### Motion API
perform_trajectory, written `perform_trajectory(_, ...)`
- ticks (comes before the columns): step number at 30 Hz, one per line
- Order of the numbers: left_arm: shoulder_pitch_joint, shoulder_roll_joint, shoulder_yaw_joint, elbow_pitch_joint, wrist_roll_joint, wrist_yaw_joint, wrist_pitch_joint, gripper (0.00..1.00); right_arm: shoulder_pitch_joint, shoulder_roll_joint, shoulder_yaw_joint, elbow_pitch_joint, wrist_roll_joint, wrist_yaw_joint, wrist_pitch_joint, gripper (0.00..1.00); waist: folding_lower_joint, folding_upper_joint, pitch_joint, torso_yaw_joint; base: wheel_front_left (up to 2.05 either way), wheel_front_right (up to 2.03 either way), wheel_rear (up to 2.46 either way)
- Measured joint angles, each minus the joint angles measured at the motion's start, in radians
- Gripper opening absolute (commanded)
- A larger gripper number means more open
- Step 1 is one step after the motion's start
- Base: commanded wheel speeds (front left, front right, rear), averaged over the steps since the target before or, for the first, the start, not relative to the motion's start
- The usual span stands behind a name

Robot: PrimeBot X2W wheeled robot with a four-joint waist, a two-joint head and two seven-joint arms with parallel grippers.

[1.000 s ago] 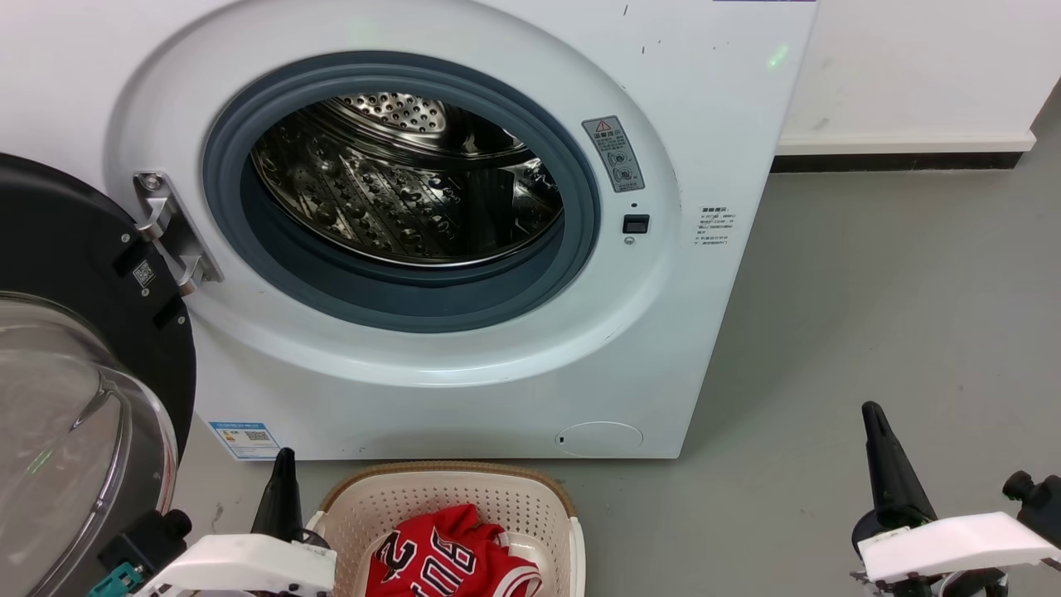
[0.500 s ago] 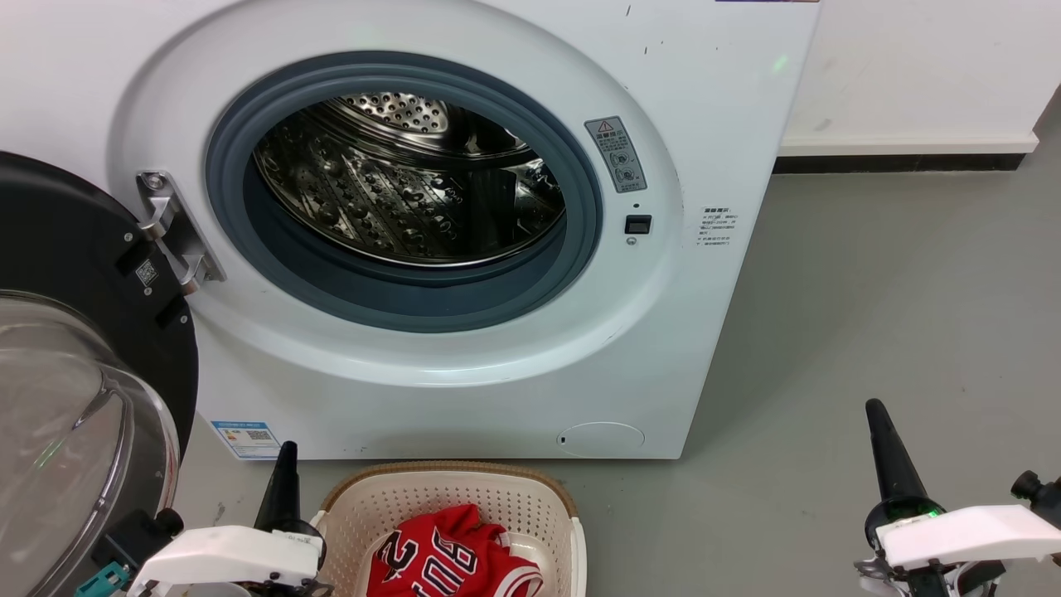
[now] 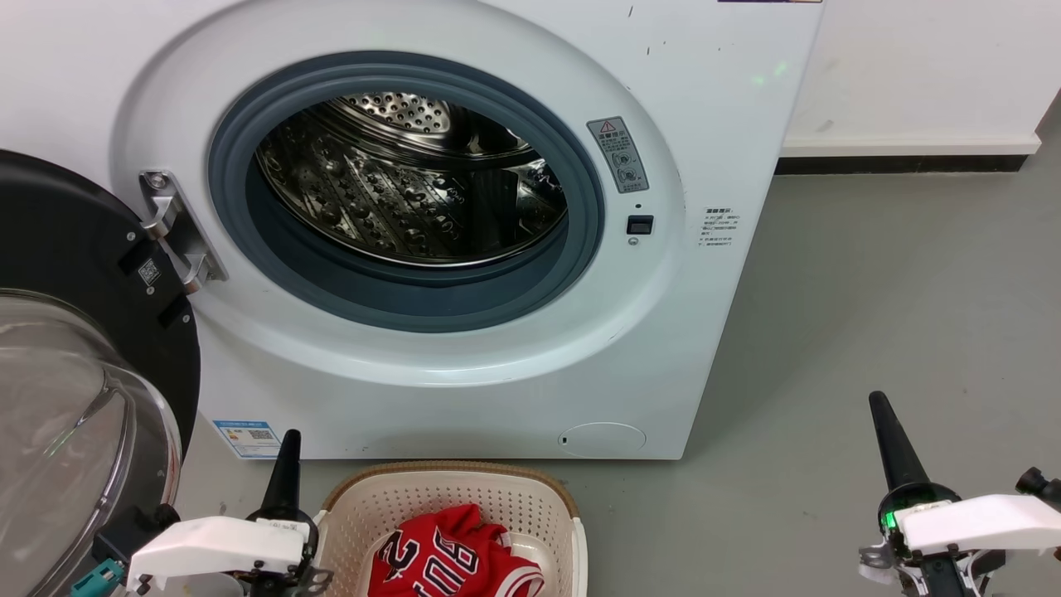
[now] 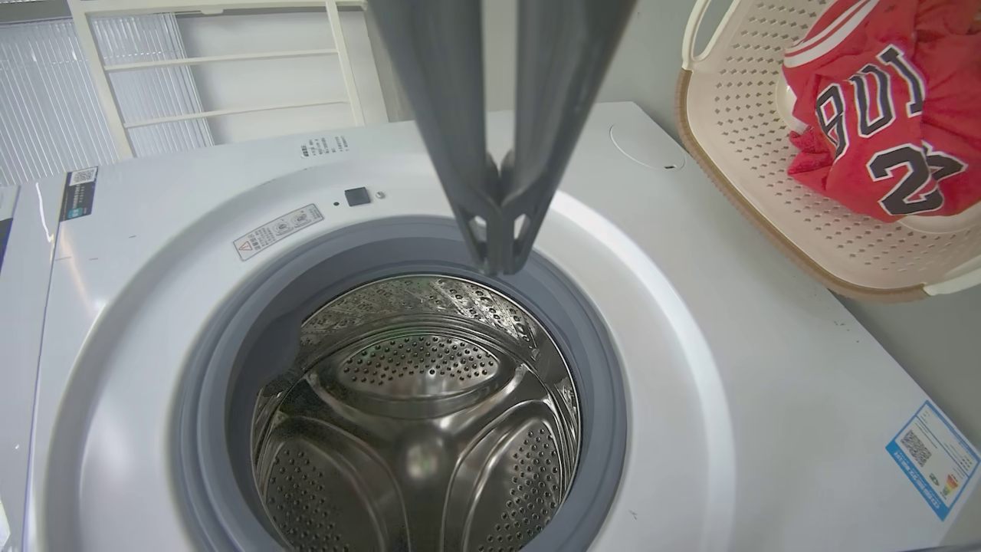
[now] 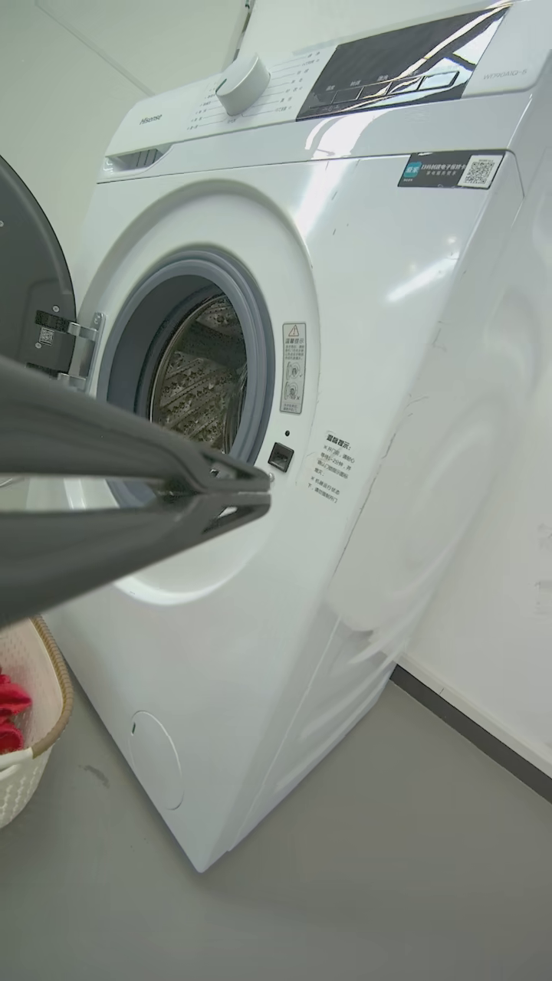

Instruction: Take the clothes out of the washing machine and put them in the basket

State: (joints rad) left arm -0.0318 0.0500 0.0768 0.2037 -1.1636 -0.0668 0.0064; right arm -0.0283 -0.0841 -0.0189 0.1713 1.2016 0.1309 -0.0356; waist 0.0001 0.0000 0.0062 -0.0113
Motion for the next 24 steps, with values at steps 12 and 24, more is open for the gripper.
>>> perform_trajectory(12, -0.021, 0.0, 0.012, 0.014, -0.143, -0.021, 0.035, 0.0, -0.025, 0.0, -0.015, 0.023, 0.143, 0.0, 0.036, 0.0, 0.0, 0.0, -0.001, 0.003, 0.0, 0.0, 0.0)
perform_trajectory(24, -0.039, 0.0, 0.022, 0.024, -0.248, -0.034, 0.06, 0.0, -0.036, 0.0, -0.028, 0.039, 0.246, 0.0, 0.063, 0.0, 0.0, 0.0, -0.002, 0.006, 0.0, 0.0, 0.0)
